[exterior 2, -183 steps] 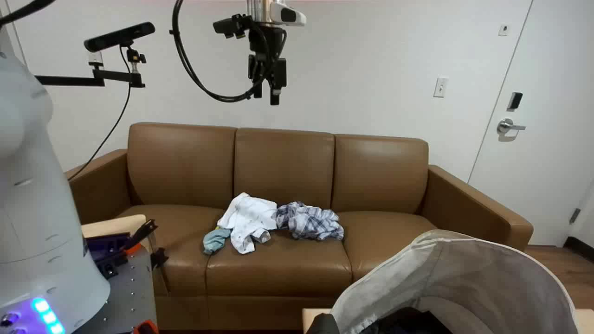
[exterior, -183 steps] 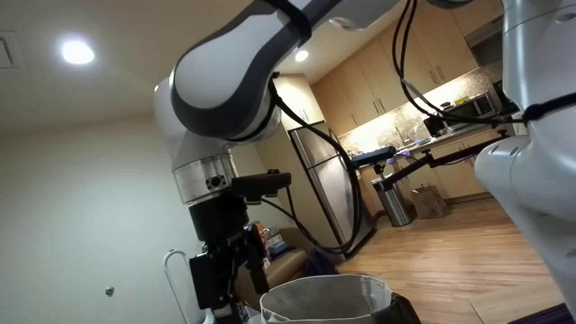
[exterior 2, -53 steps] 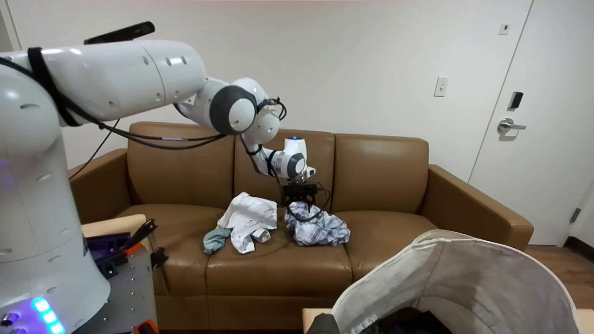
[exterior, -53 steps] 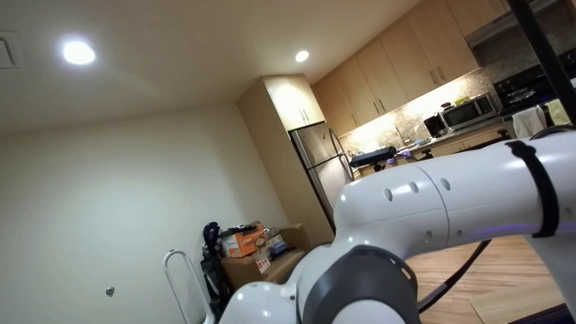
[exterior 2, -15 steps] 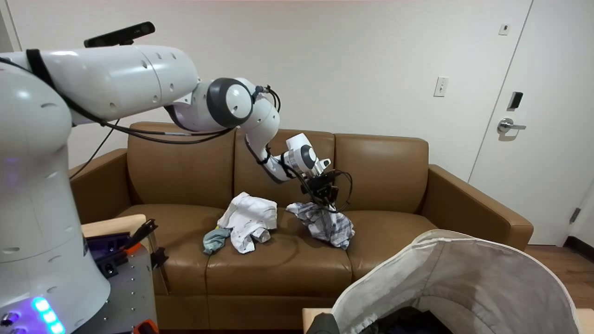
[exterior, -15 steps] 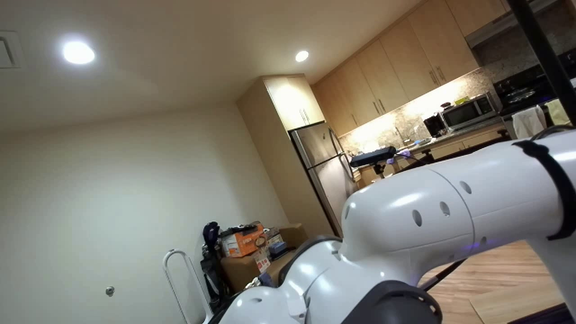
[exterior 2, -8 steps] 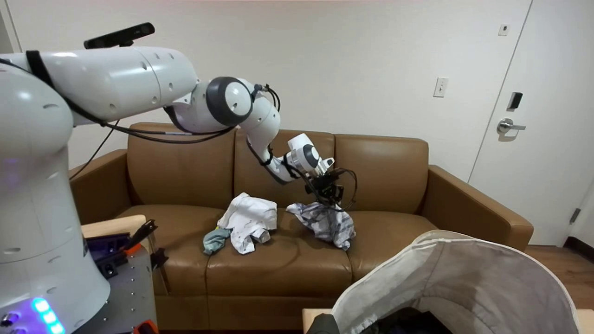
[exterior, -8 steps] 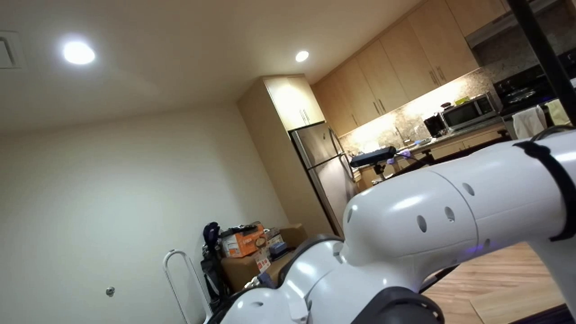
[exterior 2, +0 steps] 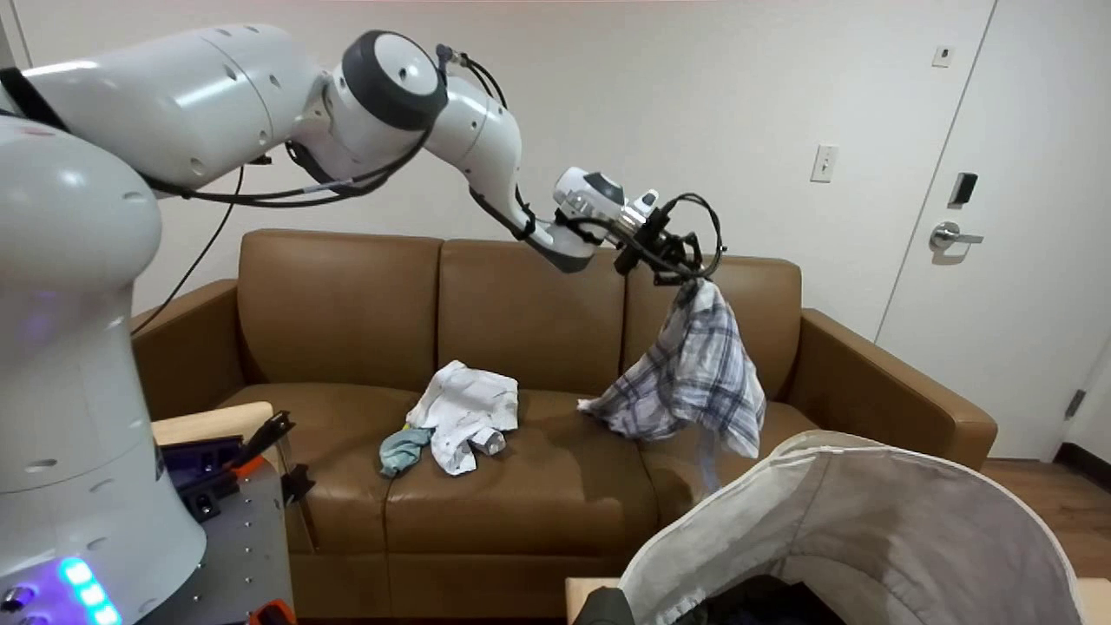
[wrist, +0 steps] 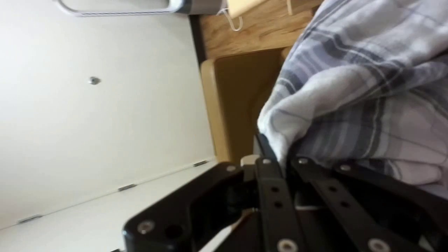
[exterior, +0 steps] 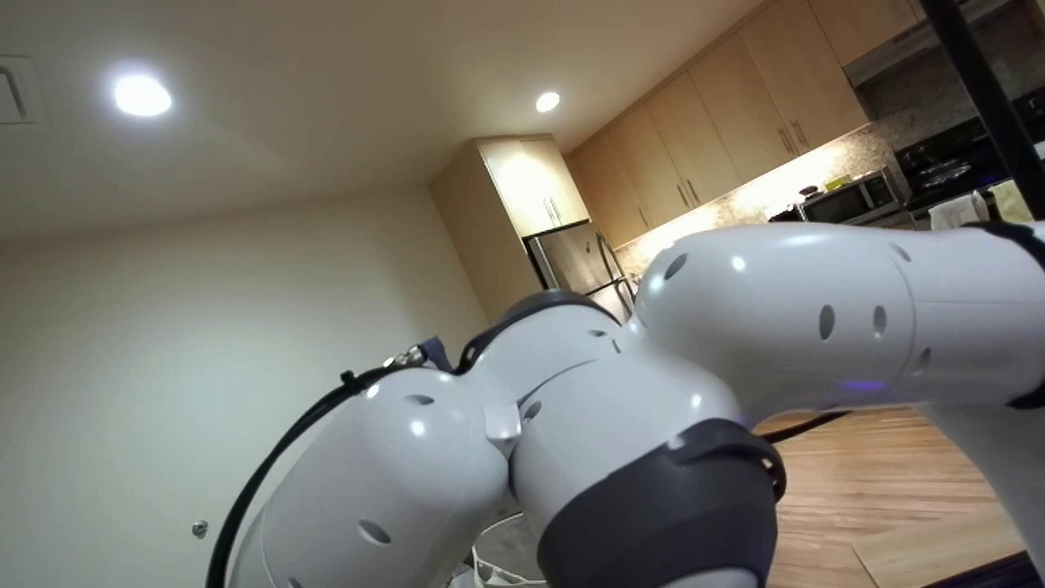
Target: Move all the clothes from the couch and put them in the carrier bag
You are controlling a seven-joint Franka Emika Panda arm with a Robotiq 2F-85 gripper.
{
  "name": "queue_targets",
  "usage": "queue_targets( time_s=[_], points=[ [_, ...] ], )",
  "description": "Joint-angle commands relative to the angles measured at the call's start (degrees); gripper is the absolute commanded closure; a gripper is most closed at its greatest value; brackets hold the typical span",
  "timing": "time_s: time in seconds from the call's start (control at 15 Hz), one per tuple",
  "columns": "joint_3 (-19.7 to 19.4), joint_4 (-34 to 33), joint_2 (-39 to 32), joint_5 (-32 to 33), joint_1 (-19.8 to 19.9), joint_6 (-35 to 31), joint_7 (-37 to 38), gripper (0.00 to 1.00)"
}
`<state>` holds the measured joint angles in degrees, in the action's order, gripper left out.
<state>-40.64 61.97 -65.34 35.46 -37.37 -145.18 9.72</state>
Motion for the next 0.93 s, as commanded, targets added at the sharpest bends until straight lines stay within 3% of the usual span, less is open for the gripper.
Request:
queue_targets(
  time_s=[0.0, 0.07, 0.13, 0.2, 0.33, 0.4, 0.53, 0.67, 0.73, 0.8, 0.87],
  points=[
    [-11.1, 8.4, 6.7, 7.1, -9.4, 0.0, 8.8, 0.97],
    [-14.6, 10.6, 8.0, 8.6, -12.3, 0.7, 11.8, 0.97],
    [-9.6, 3.7, 4.0, 4.7, -6.8, 0.2, 6.4, 0.94],
    [-12.3, 5.4, 5.3, 5.7, -9.1, 0.4, 8.2, 0.94],
    [-14.0, 7.9, 7.1, 6.0, -11.3, 0.6, 9.0, 0.94],
    [-11.2, 7.8, 8.6, 9.6, -10.1, 1.9, 10.5, 0.97],
    [-5.3, 7.6, 10.2, 7.4, -7.2, 1.6, 6.6, 0.97],
    [-3.1, 7.1, 12.9, 7.9, -5.8, 4.0, 6.5, 0.97],
    [-2.9, 7.2, 14.8, 8.6, -5.7, 5.6, 7.0, 0.97],
    [-6.2, 8.6, 15.9, 5.1, -7.6, 5.4, 6.1, 0.97],
    [-7.3, 9.4, 17.4, 5.7, -8.4, 6.1, 7.3, 0.97]
  ],
)
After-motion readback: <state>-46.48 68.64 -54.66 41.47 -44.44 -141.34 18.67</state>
